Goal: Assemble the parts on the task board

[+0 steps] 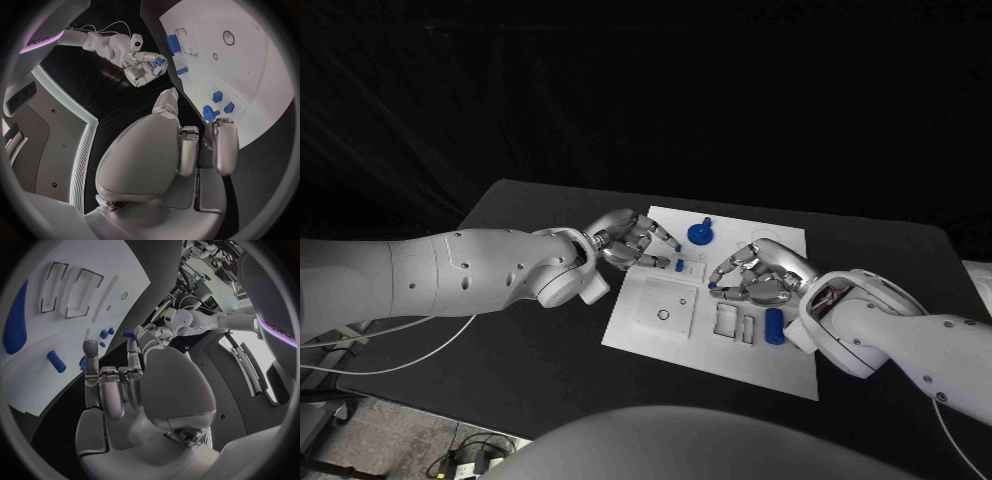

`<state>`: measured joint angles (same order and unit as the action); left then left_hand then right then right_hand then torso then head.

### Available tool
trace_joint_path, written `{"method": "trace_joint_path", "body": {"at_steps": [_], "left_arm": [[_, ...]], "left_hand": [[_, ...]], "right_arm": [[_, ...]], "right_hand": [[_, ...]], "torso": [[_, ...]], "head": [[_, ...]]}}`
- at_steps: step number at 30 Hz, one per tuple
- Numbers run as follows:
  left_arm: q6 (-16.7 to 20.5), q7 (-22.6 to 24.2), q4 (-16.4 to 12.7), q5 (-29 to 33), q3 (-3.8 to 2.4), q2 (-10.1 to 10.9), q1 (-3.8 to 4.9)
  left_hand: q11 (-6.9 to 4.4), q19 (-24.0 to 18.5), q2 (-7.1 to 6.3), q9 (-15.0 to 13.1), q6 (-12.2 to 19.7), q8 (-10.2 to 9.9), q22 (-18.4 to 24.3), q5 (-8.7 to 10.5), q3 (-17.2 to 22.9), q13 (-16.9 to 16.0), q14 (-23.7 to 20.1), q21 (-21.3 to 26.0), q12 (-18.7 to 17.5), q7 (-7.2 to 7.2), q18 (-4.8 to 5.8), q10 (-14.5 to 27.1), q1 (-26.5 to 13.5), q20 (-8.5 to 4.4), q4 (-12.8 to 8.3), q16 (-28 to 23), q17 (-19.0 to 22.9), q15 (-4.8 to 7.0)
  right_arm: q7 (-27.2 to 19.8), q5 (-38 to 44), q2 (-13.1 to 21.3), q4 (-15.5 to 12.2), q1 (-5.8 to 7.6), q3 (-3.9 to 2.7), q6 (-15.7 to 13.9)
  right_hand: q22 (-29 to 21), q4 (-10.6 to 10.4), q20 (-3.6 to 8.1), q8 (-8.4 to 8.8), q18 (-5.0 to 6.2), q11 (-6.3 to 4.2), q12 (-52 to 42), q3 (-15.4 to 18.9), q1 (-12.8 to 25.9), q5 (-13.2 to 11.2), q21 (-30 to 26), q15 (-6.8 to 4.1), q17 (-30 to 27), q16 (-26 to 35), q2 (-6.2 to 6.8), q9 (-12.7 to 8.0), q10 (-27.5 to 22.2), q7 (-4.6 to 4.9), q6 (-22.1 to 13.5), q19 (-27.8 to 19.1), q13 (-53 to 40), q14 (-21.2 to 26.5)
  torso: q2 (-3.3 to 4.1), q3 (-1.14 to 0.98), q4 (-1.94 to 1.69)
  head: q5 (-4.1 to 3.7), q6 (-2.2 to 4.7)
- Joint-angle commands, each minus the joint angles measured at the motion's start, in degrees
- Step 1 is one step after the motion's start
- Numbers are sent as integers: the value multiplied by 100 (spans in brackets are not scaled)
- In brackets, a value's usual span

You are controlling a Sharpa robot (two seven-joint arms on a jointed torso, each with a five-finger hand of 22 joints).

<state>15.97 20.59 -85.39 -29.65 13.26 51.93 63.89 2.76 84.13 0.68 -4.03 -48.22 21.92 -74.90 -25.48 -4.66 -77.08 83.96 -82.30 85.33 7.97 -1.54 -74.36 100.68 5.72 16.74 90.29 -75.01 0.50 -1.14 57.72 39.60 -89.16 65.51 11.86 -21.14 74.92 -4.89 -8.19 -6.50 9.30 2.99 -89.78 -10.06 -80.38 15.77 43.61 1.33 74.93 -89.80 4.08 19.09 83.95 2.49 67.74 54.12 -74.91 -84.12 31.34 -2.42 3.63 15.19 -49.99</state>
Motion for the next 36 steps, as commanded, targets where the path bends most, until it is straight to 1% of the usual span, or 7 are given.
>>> {"method": "trace_joint_path", "body": {"at_steps": [1, 3, 10, 14, 18, 24, 36], "left_arm": [[-559, -160, 8, -221, -4, -55, 1], [-712, -151, 20, -263, -4, -81, 0], [-1169, -247, 64, -487, -4, -193, -10], [-1347, -359, 86, -526, -4, -261, -16], [-1413, -429, 102, -517, -4, -357, -28], [-1317, -427, 117, -369, -4, -459, -44], [-620, -270, 143, 137, -4, -564, -67]], "left_hand": [[17, -31, 25, 25, 106, -56, -1211, 151, -62, -234, 604, 60, -100, 2, -69, -469, -143, 38, -10, -29, -1499, -26], [-5, -43, -35, 33, 195, -111, -1207, 316, -88, -215, 604, 78, -113, -19, -74, -444, -98, 33, -19, -29, -1499, -12], [-57, -119, -263, 31, 362, -221, -1175, 615, -175, -172, 604, 183, -143, -91, -100, -387, 150, -3, -33, -29, -1499, 25], [-51, -152, -297, 19, 409, -236, -1162, 836, -256, -158, 604, 229, -150, -87, -107, -357, 124, -5, -19, -29, -1499, 24], [-40, -155, -295, 10, 384, -214, -1162, 922, -297, -210, 604, 234, -117, -74, -107, -408, 96, -3, -14, -29, -1499, 20], [-27, -138, -268, 3, 349, -188, -1171, 1005, -345, -303, 604, 215, -55, -57, -100, -508, 38, 6, -12, -29, -1499, 8], [-2, -98, -152, 0, 318, -153, -1188, 1143, -421, -416, 604, 171, 27, -19, -88, -633, -104, 23, -6, -29, -1499, -13]], "right_arm": [[-383, -516, -38, 67, -5, -2, -209], [-441, -635, -50, 91, -5, -2, -237], [-690, -1142, -81, 150, -6, -2, -358], [-827, -1361, -99, 156, -6, -3, -419], [-957, -1683, -110, 149, -6, -3, -471], [-1036, -2037, -113, 137, -6, -3, -444], [-1066, -2440, -112, 12, -6, -3, -272]], "right_hand": [[243, 37, 4, 32, 11, 58, -22, 1, -69, 46, -57, 40, 1507, -20, -1, 12, 605, 30, 4, -66, -1509, -588], [232, 43, 0, 41, 17, 63, -22, -2, -79, 59, -101, 45, 1507, -20, -4, 10, 605, 39, 0, -109, -1509, -588], [210, 48, -13, 72, 28, 82, -22, -5, -93, 82, -202, 64, 1507, -20, -13, 1, 605, 64, -15, -215, -1509, -588], [203, 50, -17, 83, 32, 88, -22, -6, -97, 93, -236, 70, 1507, -20, -17, -2, 605, 73, -20, -251, -1509, -588], [194, 49, -22, 91, 38, 95, -22, -7, -99, 102, -279, 77, 1507, -20, -22, -5, 605, 80, -22, -295, -1509, -588], [180, 47, -29, 99, 46, 102, -22, -8, -100, 111, -339, 85, 1507, -20, -31, -7, 605, 88, -20, -356, -1509, -588], [169, 48, -37, 106, 51, 112, -22, -8, -105, 122, -389, 96, 1507, -20, -41, -8, 605, 97, -13, -414, -1509, -588]], "torso": [[-1, 1, 3], [-2, 1, 3], [-6, -2, 8], [-3, -1, 14], [-2, 1, 11], [-3, 0, 8], [-5, 0, 7]], "head": [[-1, -1], [-7, -1], [3, -1], [10, -1], [7, -1], [19, -1], [49, -1]]}}
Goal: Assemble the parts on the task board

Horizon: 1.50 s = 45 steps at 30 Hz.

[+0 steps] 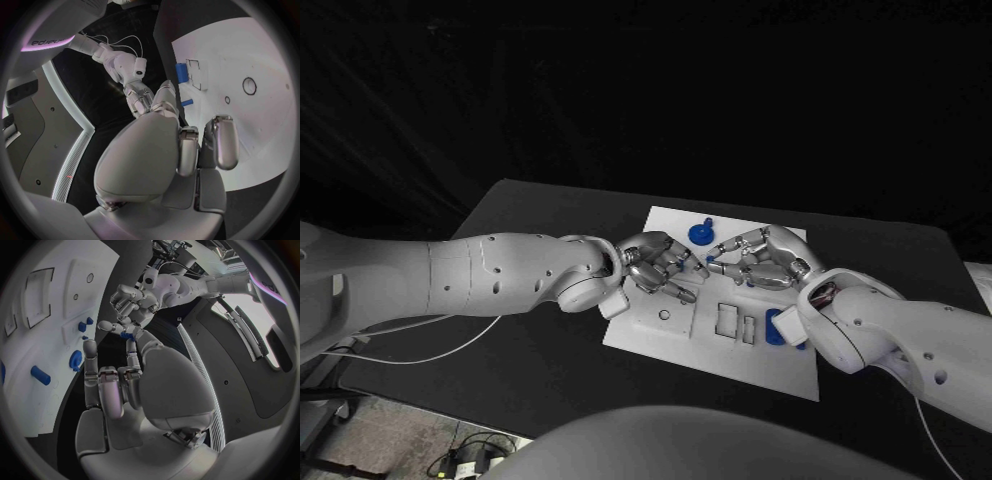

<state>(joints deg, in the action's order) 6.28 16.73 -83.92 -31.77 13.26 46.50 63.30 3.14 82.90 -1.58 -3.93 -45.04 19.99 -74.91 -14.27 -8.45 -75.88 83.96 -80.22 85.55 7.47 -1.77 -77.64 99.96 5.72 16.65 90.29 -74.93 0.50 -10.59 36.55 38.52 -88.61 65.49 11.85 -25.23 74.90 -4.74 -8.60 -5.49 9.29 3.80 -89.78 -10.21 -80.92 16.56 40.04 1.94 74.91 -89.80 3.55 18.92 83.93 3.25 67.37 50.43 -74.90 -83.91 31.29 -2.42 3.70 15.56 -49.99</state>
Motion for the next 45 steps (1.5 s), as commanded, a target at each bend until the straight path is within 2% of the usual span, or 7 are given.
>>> {"method": "trace_joint_path", "body": {"at_steps": [1, 9, 18, 23, 28, 40, 45], "left_arm": [[383, 150, -4, 414, -4, -25, -11], [505, 390, -44, 1101, -4, -43, -42], [371, 549, -68, 1469, -4, -34, -76], [168, 625, -68, 1509, -4, -40, -87], [129, 719, -60, 1543, -4, -61, -94], [150, 852, -42, 1884, -4, -82, -102], [127, 885, -40, 1946, -4, -86, -105]], "left_hand": [[-38, 27, 84, -10, -6, 45, -1189, 25, -44, -536, 604, -39, 6, 32, -65, -305, -38, 25, 1, -29, -1507, -15], [-63, 66, 175, -32, -157, 143, -1204, 31, -61, -709, 604, -83, 108, -5, -55, -500, -32, 23, -14, -29, -1507, -3], [-139, 78, 182, -43, -432, 253, -1207, 15, -114, -870, 604, -90, 198, -97, -54, -688, 60, -24, -28, -29, -1507, 57], [-177, 94, 144, -28, -581, 258, -1214, 96, -177, -958, 604, -107, 243, -136, -49, -790, 90, -57, -17, -29, -1507, 90], [-199, 122, 158, -16, -667, 240, -1227, 167, -207, -1004, 604, -143, 265, -164, -39, -841, 87, -74, -12, -29, -1507, 108], [-250, 151, 299, 6, -924, 159, -1239, 170, -236, -1081, 604, -178, 300, -218, -30, -926, 49, -118, -3, -29, -1507, 154], [-272, 161, 366, 1, -1205, 114, -1244, 156, -260, -1152, 604, -190, 332, -243, -26, -997, 63, -142, -16, -29, -1507, 175]], "right_arm": [[-118, -373, -1, -59, -4, -2, 154], [-144, -656, 13, -120, -4, -2, 238], [-176, -724, 15, -119, -4, -2, 247], [-191, -735, 10, -121, -4, -2, 242], [-176, -738, 13, -129, -4, -2, 288], [-68, -690, 25, -140, -3, -2, 474], [-30, -634, 23, -140, -3, -1, 514]], "right_hand": [[171, 33, 4, 5, 52, 31, -22, 6, -51, 44, -34, 36, 1509, -20, 12, 9, 607, 21, 24, -48, -1510, -609], [161, 35, 1, 9, 58, 35, -22, 7, -54, 49, -76, 40, 1509, -20, 10, 9, 607, 25, 25, -89, -1510, -609], [152, 37, -4, 13, 63, 40, -22, 8, -58, 56, -116, 46, 1509, -20, 6, 8, 607, 30, 28, -131, -1510, -609], [151, 37, -5, 14, 64, 40, -22, 8, -57, 56, -122, 46, 1509, -20, 5, 8, 607, 31, 27, -137, -1510, -609], [151, 40, -8, 16, 63, 44, -22, 6, -63, 56, -124, 50, 1509, -20, 0, 8, 607, 32, 29, -147, -1510, -609], [156, 44, -10, 19, 60, 46, -22, 5, -69, 57, -111, 53, 1509, -20, -3, 7, 607, 34, 29, -141, -1510, -609], [154, 47, -11, 22, 61, 48, -22, 4, -74, 58, -118, 54, 1509, -20, -5, 7, 607, 35, 28, -150, -1510, -609]], "torso": [[0, 1, 0], [-1, 1, -1], [-2, 1, 0], [0, 0, 1], [0, 1, 1], [-1, -1, -1], [0, 1, -2]], "head": [[17, -1], [81, -1], [71, -1], [71, -1], [68, -1], [71, -1], [65, -1]]}}
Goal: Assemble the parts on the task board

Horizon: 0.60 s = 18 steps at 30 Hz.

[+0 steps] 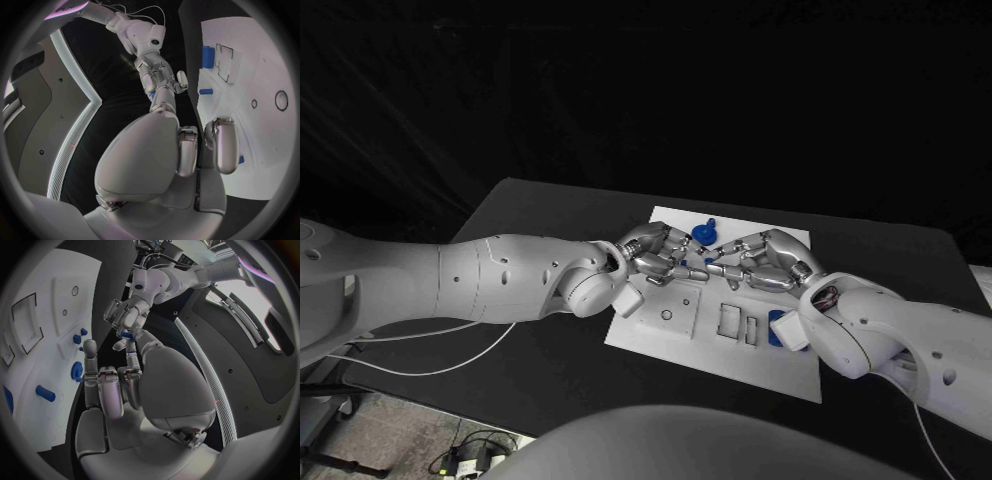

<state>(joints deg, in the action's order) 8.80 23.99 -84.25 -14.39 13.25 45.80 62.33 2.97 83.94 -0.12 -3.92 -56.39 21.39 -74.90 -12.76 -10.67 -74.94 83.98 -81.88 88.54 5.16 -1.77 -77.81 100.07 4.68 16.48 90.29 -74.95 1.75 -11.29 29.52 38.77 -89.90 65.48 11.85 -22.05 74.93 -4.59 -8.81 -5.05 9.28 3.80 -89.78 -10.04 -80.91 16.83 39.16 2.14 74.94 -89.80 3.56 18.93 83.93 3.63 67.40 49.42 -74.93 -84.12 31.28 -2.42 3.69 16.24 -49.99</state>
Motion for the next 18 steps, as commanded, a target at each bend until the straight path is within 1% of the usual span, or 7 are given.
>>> {"method": "trace_joint_path", "body": {"at_steps": [1, 5, 8, 11, 18], "left_arm": [[-131, 162, -7, 218, -4, -17, -8], [-210, 157, 1, 258, -4, -22, -9], [-323, 150, 7, 272, -4, -27, -10], [-435, 155, 12, 279, -4, -35, -12], [-605, 194, 35, 309, -4, -50, -15]], "left_hand": [[-259, 60, 232, -3, -145, -35, -1245, -8, -42, -1258, 602, -29, 39, -18, -25, -991, 65, -43, -2, -29, -1505, 54], [-246, 66, 261, -16, -500, -58, -1248, -67, -73, -1313, 602, -36, 63, -42, -22, -1046, 99, -52, -10, -29, -1505, 49], [-241, 63, 260, -7, -567, -111, -1247, -120, -88, -1273, 602, -33, 44, -40, -22, -1012, 119, -48, -14, -29, -1505, 47], [-240, 67, 264, 2, -650, -200, -1249, -238, -105, -1266, 602, -38, 39, -35, -21, -1010, 158, -47, -18, -29, -1505, 41], [-253, 82, 268, -19, -898, -289, -1257, -570, -143, -1381, 602, -62, 89, -51, -16, -1115, 198, -52, -35, -29, -1505, 54]], "right_arm": [[47, 76, -3, -11, -2, -1, 201], [61, 93, -1, -10, -2, -1, 209], [69, 98, -1, -9, -2, -1, 214], [79, 103, -4, -5, -2, -1, 217], [112, 127, -9, 0, -1, -1, 223]], "right_hand": [[152, 32, 9, -22, 62, 48, -22, -13, -75, 31, -30, 34, 1506, -20, -6, 6, 607, -3, 25, -49, -1507, -588], [149, 36, 7, -20, 65, 50, -22, -14, -80, 33, -43, 36, 1506, -20, -9, 5, 607, -2, 25, -63, -1507, -588], [147, 39, 6, -19, 66, 51, -22, -16, -85, 34, -53, 38, 1506, -20, -11, 5, 607, -1, 25, -74, -1507, -588], [144, 44, 4, -15, 68, 53, -22, -17, -92, 35, -67, 40, 1506, -20, -15, 4, 607, 3, 23, -89, -1507, -588], [141, 56, -2, -7, 71, 58, -22, -23, -112, 39, -82, 45, 1506, -20, -26, 3, 607, 12, 22, -113, -1507, -588]], "torso": [[2, 1, -1], [2, -1, -2], [2, 0, 0], [0, -1, 1], [2, 0, 1]], "head": [[-4, -1], [1, -1], [6, -1], [11, -1], [9, -1]]}}
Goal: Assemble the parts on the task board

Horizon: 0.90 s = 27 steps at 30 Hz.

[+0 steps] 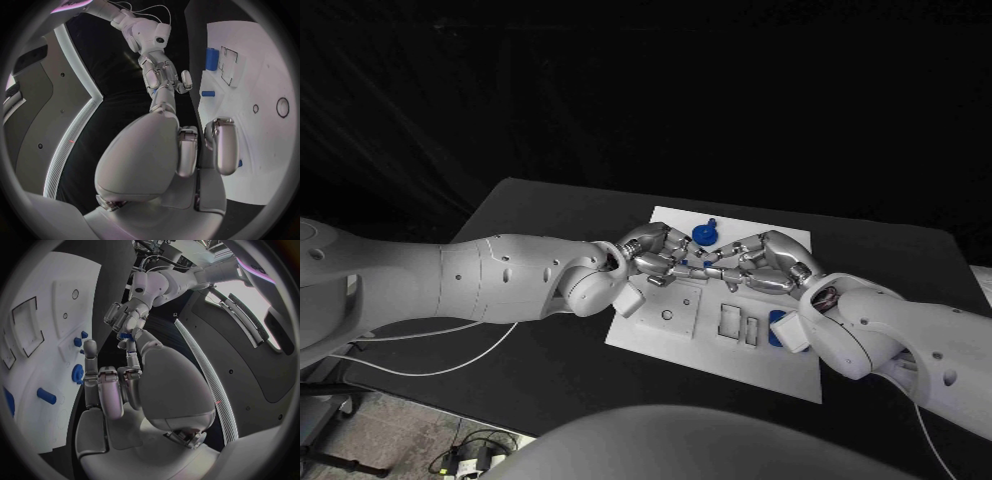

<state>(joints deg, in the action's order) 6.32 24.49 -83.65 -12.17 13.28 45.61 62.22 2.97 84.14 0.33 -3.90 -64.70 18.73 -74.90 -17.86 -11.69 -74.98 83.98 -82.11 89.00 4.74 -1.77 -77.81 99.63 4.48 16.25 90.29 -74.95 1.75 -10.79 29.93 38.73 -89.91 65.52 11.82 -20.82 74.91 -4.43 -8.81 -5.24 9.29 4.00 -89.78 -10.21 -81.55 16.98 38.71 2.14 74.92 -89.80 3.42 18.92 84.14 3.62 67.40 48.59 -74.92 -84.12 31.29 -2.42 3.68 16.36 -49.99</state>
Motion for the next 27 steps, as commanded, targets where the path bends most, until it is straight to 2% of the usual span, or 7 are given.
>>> {"method": "trace_joint_path", "body": {"at_steps": [1, 5, 10, 15, 20, 27], "left_arm": [[-372, 145, -22, 104, -7, -33, -4], [-428, 143, 1, 180, -7, -42, -4], [-475, 115, 24, 266, -7, -60, -5], [-528, 74, 36, 308, -7, -66, -6], [-614, -8, 43, 323, -7, -58, -6], [-728, -146, 60, 319, -7, -61, -6]], "left_hand": [[-256, 64, 221, -25, -94, -24, -1258, -81, -46, -1387, 602, -42, 47, -11, -15, -1123, 242, -34, -13, -29, -1505, 54], [-273, 70, 196, -62, -225, -31, -1261, -295, -82, -1452, 602, -52, 77, -31, -13, -1177, 235, -44, -11, -29, -1505, 70], [-280, 81, 210, -83, -234, -72, -1267, -535, -102, -1502, 602, -68, 100, -40, -9, -1218, 205, -52, 5, -29, -1505, 78], [-288, 91, 218, -124, -237, -82, -1271, -732, -124, -1502, 602, -84, 100, -52, -5, -1219, 160, -57, 14, -29, -1505, 83], [-300, 104, 203, -197, -230, -77, -1278, -1024, -161, -1502, 602, -106, 100, -66, 0, -1219, 104, -66, 12, -29, -1505, 91], [-306, 89, 176, -284, -218, -67, -1272, -1305, -191, -1502, 602, -91, 100, -72, -4, -1219, 72, -72, 11, -29, -1505, 96]], "right_arm": [[65, 88, -4, 3, -4, 2, 103], [72, 85, -3, 9, -4, 2, 111], [71, 82, -3, 14, -3, 2, 113], [66, 131, 1, 23, -3, 2, 99], [35, 270, 16, 28, -3, 2, 40], [-72, 266, 44, 19, -3, 2, -18]], "right_hand": [[142, 41, -3, 12, 70, 38, -22, -7, -50, 24, -37, 45, 1508, -20, -13, 3, 586, 13, 22, -32, -1508, -588], [141, 45, -6, 15, 70, 42, -22, -9, -57, 23, -43, 48, 1508, -20, -20, 3, 586, 18, 23, -43, -1508, -588], [139, 54, -15, 27, 70, 50, 2, -9, -71, 18, -57, 57, 1507, -19, -32, 2, 536, 27, 18, -71, -1489, -586], [135, 66, -28, 41, 72, 63, 49, -6, -86, 15, -82, 68, 1424, 35, -42, 0, 440, 34, 13, -109, -1453, -395], [132, 75, -45, 85, 73, 80, 116, -6, -104, 16, -115, 84, 1353, 85, -54, -20, 305, 47, -39, -155, -1402, -233], [129, 82, -76, 146, 71, 114, 230, -13, -133, 13, -172, 117, 1265, 150, -72, -65, 75, 22, -144, -231, -1315, -33]], "torso": [[0, 0, 2], [0, 1, 1], [2, 0, 1], [0, 0, 1], [0, 0, 4], [0, 1, 3]], "head": [[-4, -1], [-4, -1], [-4, -1], [-1, -1], [9, -1], [-8, -1]]}}
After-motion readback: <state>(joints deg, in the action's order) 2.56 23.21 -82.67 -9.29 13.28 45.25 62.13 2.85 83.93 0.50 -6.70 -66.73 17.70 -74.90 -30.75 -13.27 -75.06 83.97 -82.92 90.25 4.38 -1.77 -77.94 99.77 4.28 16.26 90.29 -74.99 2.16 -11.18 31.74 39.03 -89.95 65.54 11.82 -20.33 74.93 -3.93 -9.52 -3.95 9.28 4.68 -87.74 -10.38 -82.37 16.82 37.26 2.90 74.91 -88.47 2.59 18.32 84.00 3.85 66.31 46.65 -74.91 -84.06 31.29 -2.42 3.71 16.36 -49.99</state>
